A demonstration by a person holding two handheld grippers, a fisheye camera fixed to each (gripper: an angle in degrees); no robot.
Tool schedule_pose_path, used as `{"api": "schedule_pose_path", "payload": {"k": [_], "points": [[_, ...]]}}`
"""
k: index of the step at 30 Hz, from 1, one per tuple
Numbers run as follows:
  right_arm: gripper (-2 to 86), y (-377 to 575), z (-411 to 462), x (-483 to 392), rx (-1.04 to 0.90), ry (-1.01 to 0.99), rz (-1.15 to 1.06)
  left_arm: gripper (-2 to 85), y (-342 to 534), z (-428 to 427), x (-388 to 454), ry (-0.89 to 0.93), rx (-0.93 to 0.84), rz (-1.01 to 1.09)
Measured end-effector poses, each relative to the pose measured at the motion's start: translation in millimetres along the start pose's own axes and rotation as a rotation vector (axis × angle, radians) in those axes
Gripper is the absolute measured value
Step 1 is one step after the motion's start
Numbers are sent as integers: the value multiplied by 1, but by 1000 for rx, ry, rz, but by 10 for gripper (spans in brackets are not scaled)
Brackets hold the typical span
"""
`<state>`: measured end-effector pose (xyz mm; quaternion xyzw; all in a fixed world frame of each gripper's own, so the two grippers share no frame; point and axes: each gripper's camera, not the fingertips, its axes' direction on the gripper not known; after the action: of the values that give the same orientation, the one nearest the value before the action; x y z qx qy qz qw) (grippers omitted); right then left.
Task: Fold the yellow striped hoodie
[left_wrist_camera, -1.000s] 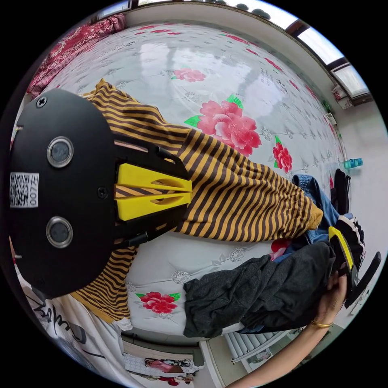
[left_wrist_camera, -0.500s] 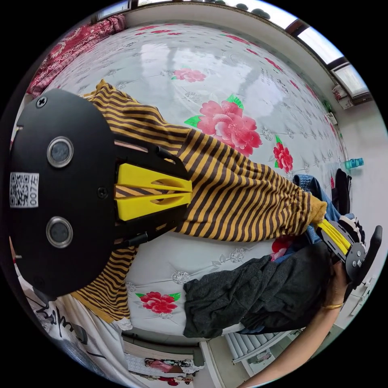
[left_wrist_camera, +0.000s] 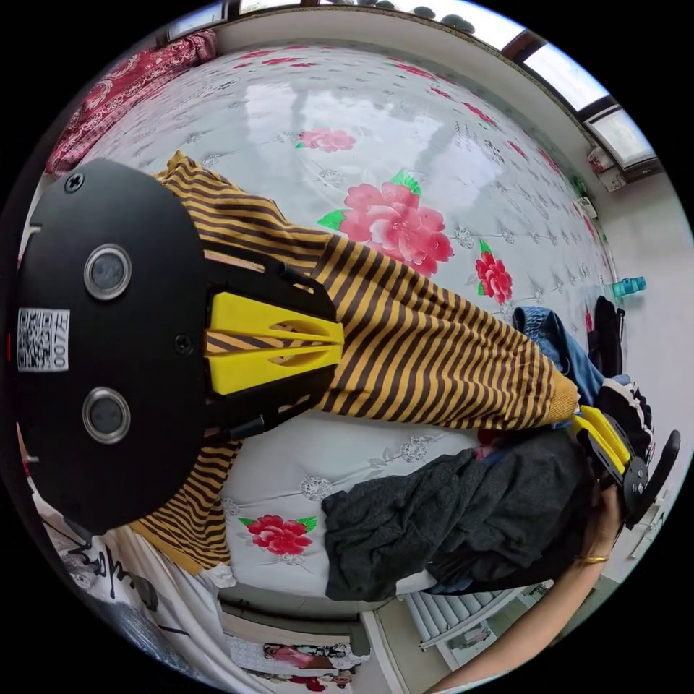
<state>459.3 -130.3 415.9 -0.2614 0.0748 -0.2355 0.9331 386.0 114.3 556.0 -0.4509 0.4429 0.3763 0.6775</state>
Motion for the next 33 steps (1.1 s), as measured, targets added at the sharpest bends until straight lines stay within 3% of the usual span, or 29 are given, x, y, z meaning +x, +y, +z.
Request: {"api": "schedule_pose_path", "payload": {"k": [4,8,11,19,26,33], "points": [[63,5,7,15,1,-92,7,-10,-15,-23,-1,33,71,7],[22,-9,14,12,-26,-109,-88,-10,-25,1,-1,33,-48,13],[5,-7,5,13,-89,-10,-134,-10,-18,-18,-7,15,-21,-29],[-2,-7,-114,2,208,73,-175,-10,65,-80,-44,29,-30,-299],[-3,-87,-213,-134,396,10,-630,-10,184,-163,-30,22,26,-574],[-2,-146,-184,-339,372,-174,-912,-10,312,-223,18,-46,86,-790]]}}
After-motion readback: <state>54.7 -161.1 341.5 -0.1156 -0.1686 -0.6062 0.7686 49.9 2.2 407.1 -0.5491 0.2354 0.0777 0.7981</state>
